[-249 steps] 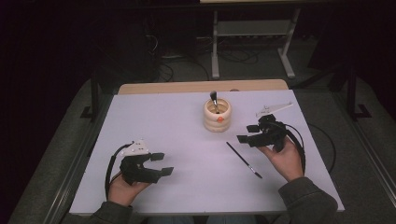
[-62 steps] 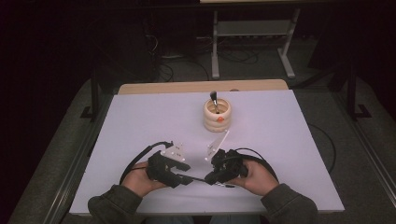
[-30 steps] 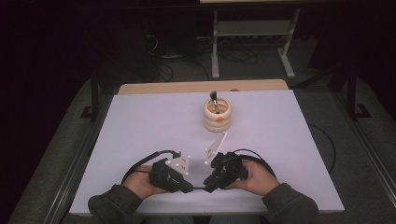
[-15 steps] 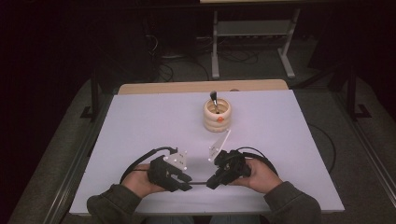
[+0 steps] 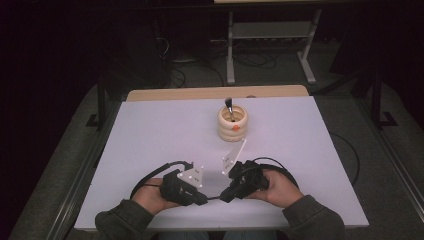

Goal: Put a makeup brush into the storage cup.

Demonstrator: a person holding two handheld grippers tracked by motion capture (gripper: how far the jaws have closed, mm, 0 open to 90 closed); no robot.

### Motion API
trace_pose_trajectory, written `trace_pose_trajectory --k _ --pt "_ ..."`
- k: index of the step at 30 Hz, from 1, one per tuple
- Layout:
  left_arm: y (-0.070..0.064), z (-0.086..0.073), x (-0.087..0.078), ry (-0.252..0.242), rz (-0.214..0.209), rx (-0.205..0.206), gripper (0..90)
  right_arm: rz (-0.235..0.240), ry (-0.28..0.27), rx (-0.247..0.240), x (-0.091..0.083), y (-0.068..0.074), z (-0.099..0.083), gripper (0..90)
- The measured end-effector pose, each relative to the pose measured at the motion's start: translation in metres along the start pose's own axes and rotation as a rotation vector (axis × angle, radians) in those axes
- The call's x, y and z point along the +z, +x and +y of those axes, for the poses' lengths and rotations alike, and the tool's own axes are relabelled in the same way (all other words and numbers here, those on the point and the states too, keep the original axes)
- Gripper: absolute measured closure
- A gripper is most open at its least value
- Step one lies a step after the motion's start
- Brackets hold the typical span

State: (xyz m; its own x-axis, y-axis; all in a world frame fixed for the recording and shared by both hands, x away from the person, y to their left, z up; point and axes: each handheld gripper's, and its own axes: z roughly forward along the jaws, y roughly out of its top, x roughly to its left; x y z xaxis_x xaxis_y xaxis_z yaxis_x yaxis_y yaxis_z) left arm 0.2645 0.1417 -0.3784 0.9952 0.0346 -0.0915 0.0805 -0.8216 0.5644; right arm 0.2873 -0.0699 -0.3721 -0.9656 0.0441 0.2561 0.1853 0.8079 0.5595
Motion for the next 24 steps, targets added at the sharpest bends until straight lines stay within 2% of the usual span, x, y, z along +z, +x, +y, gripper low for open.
trace_pose_trajectory --k 1,3,4,5,7,10,12,14,16,17,20,22,24 --pt "0.001 -0.001 -0.001 0.011 0.003 0.007 85.5 -0.006 -0.028 0.011 -0.001 -0.001 -0.002 77.2" --pt "0.001 -0.004 -0.002 -0.001 0.014 -0.005 85.5 -0.001 -0.102 0.06 -0.006 -0.006 -0.01 65.4" --pt "0.002 -0.006 -0.003 -0.02 0.017 -0.022 85.5 -0.003 -0.116 0.071 -0.008 -0.007 -0.012 63.9" --pt "0.002 -0.007 -0.003 -0.03 0.021 -0.031 85.5 -0.002 -0.153 0.09 -0.011 -0.01 -0.017 62.9" --pt "0.005 -0.01 -0.006 -0.05 0.033 -0.045 85.5 0.016 -0.203 0.133 -0.015 -0.012 -0.024 62.1" --pt "0.009 -0.011 -0.009 -0.096 0.036 -0.06 85.5 0.002 -0.224 0.145 -0.015 -0.012 -0.027 63.0" --pt "0.009 -0.011 -0.01 -0.112 0.042 -0.063 85.5 0.0 -0.244 0.15 -0.015 -0.013 -0.028 65.4" --pt "0.008 -0.01 -0.009 -0.122 0.046 -0.063 85.5 0.021 -0.272 0.159 -0.016 -0.014 -0.027 73.3" --pt "0.009 -0.01 -0.009 -0.122 0.057 -0.058 85.5 0.027 -0.281 0.161 -0.015 -0.015 -0.026 80.7" --pt "0.009 -0.01 -0.008 -0.117 0.054 -0.054 85.4 0.048 -0.285 0.161 -0.015 -0.016 -0.025 82.9" --pt "0.01 -0.01 -0.005 -0.098 0.047 -0.064 84.2 0.062 -0.277 0.153 -0.014 -0.017 -0.023 84.2" --pt "0.011 -0.009 -0.003 -0.086 0.045 -0.081 73.2 0.051 -0.247 0.15 -0.013 -0.017 -0.021 84.4" --pt "0.01 -0.008 -0.002 -0.076 0.037 -0.077 72.2 0.044 -0.221 0.141 -0.013 -0.018 -0.017 84.5"
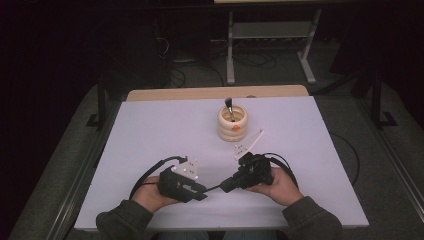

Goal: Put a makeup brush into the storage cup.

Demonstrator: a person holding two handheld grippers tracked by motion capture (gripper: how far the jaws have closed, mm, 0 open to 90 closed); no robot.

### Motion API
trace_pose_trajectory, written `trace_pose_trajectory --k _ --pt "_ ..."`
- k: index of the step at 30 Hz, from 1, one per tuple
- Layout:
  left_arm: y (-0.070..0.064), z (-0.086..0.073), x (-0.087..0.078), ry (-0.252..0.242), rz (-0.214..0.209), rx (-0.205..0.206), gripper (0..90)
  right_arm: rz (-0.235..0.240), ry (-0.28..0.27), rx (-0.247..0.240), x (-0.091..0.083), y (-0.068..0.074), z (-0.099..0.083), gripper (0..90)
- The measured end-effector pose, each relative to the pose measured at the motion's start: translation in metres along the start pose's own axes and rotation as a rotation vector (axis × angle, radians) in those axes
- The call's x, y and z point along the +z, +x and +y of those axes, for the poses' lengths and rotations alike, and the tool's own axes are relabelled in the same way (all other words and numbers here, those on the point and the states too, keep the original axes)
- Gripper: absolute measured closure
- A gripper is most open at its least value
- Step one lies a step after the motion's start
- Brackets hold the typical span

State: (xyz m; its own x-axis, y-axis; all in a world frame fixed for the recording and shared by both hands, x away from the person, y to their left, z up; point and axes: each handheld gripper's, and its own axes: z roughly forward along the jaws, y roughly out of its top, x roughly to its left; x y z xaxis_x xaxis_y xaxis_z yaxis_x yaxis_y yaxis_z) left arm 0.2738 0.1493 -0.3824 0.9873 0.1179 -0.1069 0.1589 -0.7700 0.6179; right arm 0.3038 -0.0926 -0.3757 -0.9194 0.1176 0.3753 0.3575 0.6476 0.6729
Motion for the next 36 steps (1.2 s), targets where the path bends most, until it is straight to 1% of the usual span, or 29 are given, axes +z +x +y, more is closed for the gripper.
trace_pose_trajectory --k 2,4,5,6,8,10,11,13,14,15,16,17,18,19,20,21,22,23,26,27,28,29,30,31,32,33,34,36 --pt "-0.002 0.002 0.001 0.003 0.0 -0.001 71.6 -0.008 0.03 -0.016 0.0 0.001 0.005 84.6" --pt "0.0 0.004 0.0 0.009 0.003 0.017 71.4 -0.036 0.078 -0.038 0.0 0.004 0.012 84.6" --pt "0.0 0.005 0.0 0.005 0.001 0.011 71.8 -0.048 0.104 -0.052 0.0 0.006 0.016 84.6" --pt "0.0 0.006 0.0 0.003 -0.005 0.005 74.1 -0.056 0.119 -0.061 0.0 0.008 0.019 84.6" --pt "0.0 0.007 0.0 0.014 -0.01 0.013 82.9 -0.054 0.123 -0.067 0.0 0.011 0.023 84.5" --pt "-0.001 0.006 0.001 0.015 -0.012 0.011 85.0 -0.048 0.115 -0.076 0.001 0.012 0.025 84.2" --pt "-0.001 0.006 0.0 0.008 0.0 0.012 85.2 -0.05 0.109 -0.075 0.001 0.013 0.024 83.3" --pt "-0.001 0.005 -0.003 -0.021 0.006 -0.003 85.3 -0.061 0.054 -0.065 0.0 0.01 0.019 75.9" --pt "0.0 0.004 -0.004 -0.044 0.013 -0.016 85.3 -0.056 0.032 -0.036 -0.001 0.008 0.017 73.0" --pt "0.001 0.003 -0.007 -0.055 0.02 -0.024 85.3 -0.062 0.009 -0.022 -0.002 0.006 0.014 70.9" --pt "0.003 0.003 -0.009 -0.069 0.026 -0.038 85.3 -0.064 -0.017 -0.013 -0.002 0.004 0.011 70.9" --pt "0.005 0.002 -0.01 -0.08 0.029 -0.048 85.3 -0.058 -0.047 0.01 -0.003 0.003 0.008 70.1" --pt "0.006 0.002 -0.011 -0.084 0.03 -0.055 85.3 -0.058 -0.065 0.022 -0.004 0.004 0.006 69.5" --pt "0.008 0.002 -0.011 -0.095 0.031 -0.072 85.3 -0.062 -0.081 0.02 -0.004 0.003 0.005 69.3" --pt "0.009 0.002 -0.011 -0.101 0.035 -0.076 85.3 -0.073 -0.107 0.027 -0.005 0.004 0.005 69.0" --pt "0.01 0.002 -0.011 -0.108 0.035 -0.088 85.3 -0.07 -0.125 0.026 -0.005 0.003 0.006 69.0" --pt "0.011 0.003 -0.011 -0.117 0.035 -0.089 85.3 -0.072 -0.143 0.026 -0.007 0.003 0.006 69.1" --pt "0.011 0.003 -0.01 -0.126 0.04 -0.096 85.3 -0.084 -0.162 0.028 -0.008 0.003 0.007 69.2" --pt "0.013 0.005 -0.009 -0.147 0.047 -0.112 85.3 -0.091 -0.221 0.046 -0.013 0.002 0.01 73.6" --pt "0.013 0.006 -0.008 -0.159 0.05 -0.118 85.3 -0.095 -0.231 0.047 -0.013 0.002 0.01 74.7" --pt "0.013 0.007 -0.008 -0.167 0.047 -0.12 85.3 -0.088 -0.241 0.053 -0.014 0.001 0.011 77.7" --pt "0.013 0.008 -0.007 -0.164 0.047 -0.121 85.2 -0.091 -0.246 0.056 -0.014 0.0 0.011 81.8" --pt "0.014 0.008 -0.007 -0.155 0.057 -0.108 84.8 -0.088 -0.248 0.06 -0.014 0.0 0.011 82.7" --pt "0.014 0.009 -0.006 -0.144 0.066 -0.106 84.2 -0.071 -0.245 0.073 -0.014 -0.002 0.012 83.7" --pt "0.014 0.008 -0.005 -0.143 0.073 -0.113 81.0 -0.069 -0.238 0.084 -0.014 -0.003 0.012 84.0" --pt "0.014 0.008 -0.005 -0.135 0.089 -0.112 75.8 -0.079 -0.231 0.08 -0.014 -0.004 0.012 84.2" --pt "0.014 0.007 -0.005 -0.134 0.093 -0.115 72.7 -0.091 -0.214 0.084 -0.015 -0.003 0.013 84.2" --pt "0.014 0.005 -0.006 -0.127 0.108 -0.117 69.8 -0.101 -0.188 0.089 -0.016 -0.004 0.014 84.3"
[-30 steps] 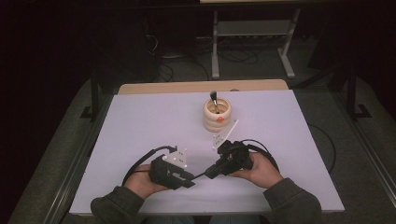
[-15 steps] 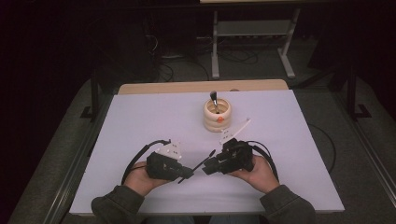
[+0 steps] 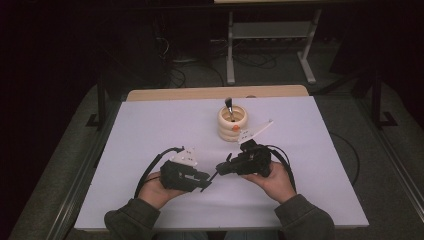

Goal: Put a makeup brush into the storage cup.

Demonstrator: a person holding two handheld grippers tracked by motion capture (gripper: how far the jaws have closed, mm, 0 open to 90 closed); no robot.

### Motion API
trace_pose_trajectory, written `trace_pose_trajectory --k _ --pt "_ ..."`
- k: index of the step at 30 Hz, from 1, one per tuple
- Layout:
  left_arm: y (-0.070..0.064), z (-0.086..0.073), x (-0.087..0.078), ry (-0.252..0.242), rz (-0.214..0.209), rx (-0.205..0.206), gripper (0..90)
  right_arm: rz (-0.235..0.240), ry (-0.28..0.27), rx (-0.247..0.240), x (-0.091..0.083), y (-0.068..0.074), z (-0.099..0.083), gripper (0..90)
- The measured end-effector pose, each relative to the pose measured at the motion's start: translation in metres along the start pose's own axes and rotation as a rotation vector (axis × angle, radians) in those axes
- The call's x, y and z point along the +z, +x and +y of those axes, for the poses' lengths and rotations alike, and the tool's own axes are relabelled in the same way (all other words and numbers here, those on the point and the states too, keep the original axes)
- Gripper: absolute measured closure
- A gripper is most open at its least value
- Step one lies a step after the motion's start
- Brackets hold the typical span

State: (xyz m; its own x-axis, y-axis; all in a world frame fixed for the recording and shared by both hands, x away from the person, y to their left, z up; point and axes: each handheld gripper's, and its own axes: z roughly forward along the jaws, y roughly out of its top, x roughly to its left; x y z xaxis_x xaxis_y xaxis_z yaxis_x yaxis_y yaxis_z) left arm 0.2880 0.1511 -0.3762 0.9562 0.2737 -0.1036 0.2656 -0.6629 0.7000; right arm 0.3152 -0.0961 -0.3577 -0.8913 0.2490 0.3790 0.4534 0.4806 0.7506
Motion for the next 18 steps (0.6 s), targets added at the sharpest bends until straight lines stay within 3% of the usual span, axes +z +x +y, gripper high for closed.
trace_pose_trajectory --k 7,12,18 --pt "-0.001 -0.006 -0.004 -0.01 0.024 -0.004 65.5 -0.053 0.046 0.017 -0.007 -0.004 0.004 84.4" --pt "-0.001 -0.012 -0.005 -0.034 0.05 -0.04 58.8 -0.079 0.058 0.027 -0.014 -0.007 0.006 84.4" --pt "0.0 -0.019 -0.007 -0.033 0.079 -0.032 56.2 -0.093 0.067 0.037 -0.017 -0.012 0.005 84.4"
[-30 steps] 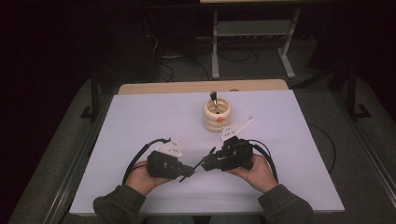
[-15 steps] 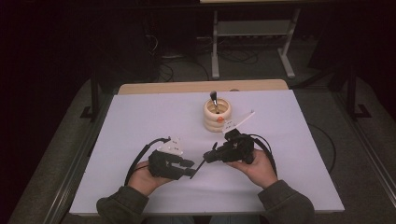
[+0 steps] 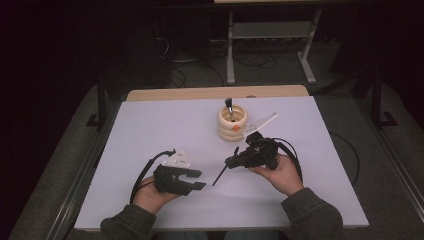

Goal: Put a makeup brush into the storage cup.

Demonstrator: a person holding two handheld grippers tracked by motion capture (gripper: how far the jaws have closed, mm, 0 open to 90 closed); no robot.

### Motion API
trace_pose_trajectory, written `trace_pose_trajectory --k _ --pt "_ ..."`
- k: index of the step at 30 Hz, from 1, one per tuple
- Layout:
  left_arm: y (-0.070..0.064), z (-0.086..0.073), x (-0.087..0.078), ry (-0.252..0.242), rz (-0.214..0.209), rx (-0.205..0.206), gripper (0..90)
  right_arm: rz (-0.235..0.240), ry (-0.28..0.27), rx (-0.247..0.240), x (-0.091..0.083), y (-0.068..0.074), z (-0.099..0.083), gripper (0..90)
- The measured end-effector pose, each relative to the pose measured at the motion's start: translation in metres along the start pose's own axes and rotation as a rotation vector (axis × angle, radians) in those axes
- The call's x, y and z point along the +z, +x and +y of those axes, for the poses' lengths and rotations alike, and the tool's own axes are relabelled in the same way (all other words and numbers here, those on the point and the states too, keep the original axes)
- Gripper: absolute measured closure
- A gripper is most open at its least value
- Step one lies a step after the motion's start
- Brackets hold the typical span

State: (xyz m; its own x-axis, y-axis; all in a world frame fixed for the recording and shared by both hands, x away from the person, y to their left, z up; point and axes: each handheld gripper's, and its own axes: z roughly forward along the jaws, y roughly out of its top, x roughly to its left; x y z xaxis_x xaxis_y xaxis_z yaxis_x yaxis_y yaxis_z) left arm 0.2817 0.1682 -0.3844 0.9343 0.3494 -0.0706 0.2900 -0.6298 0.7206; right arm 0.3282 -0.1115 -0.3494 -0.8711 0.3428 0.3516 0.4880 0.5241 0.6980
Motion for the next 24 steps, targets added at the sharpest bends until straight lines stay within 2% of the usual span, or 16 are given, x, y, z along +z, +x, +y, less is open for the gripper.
trace_pose_trajectory --k 10,24 --pt "-0.001 -0.009 -0.004 -0.027 0.024 -0.036 53.2 -0.035 0.012 0.014 -0.01 -0.004 0.001 84.4" --pt "0.003 -0.019 -0.009 -0.039 0.052 -0.054 50.6 -0.071 0.007 0.031 -0.022 -0.016 0.007 84.4"
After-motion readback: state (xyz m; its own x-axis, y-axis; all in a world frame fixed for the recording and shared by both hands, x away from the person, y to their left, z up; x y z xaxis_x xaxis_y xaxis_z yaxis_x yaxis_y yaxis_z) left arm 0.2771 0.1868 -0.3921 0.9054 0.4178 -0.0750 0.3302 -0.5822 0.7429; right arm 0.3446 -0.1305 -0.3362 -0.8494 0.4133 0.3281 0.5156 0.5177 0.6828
